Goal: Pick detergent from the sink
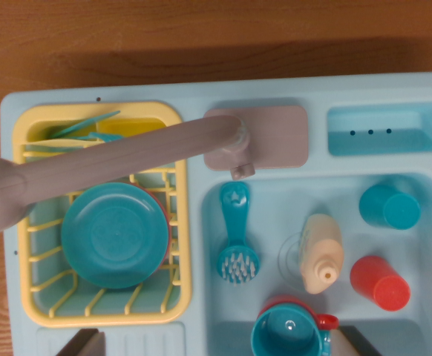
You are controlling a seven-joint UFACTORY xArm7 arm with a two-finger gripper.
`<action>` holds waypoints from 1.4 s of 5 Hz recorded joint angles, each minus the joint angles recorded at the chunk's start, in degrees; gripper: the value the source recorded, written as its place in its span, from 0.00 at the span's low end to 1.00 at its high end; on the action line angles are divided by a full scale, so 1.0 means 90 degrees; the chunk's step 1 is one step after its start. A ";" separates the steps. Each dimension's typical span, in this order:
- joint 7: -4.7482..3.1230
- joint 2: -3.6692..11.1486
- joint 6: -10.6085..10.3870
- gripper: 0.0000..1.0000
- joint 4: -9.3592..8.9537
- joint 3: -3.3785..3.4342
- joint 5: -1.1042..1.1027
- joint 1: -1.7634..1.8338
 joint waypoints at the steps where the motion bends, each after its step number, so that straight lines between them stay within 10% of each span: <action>1: 0.0000 0.0000 0.0000 0.00 0.0000 0.0000 0.0000 0.0000; 7: -0.0047 0.0066 -0.0449 0.00 -0.0385 -0.0043 0.0002 -0.0040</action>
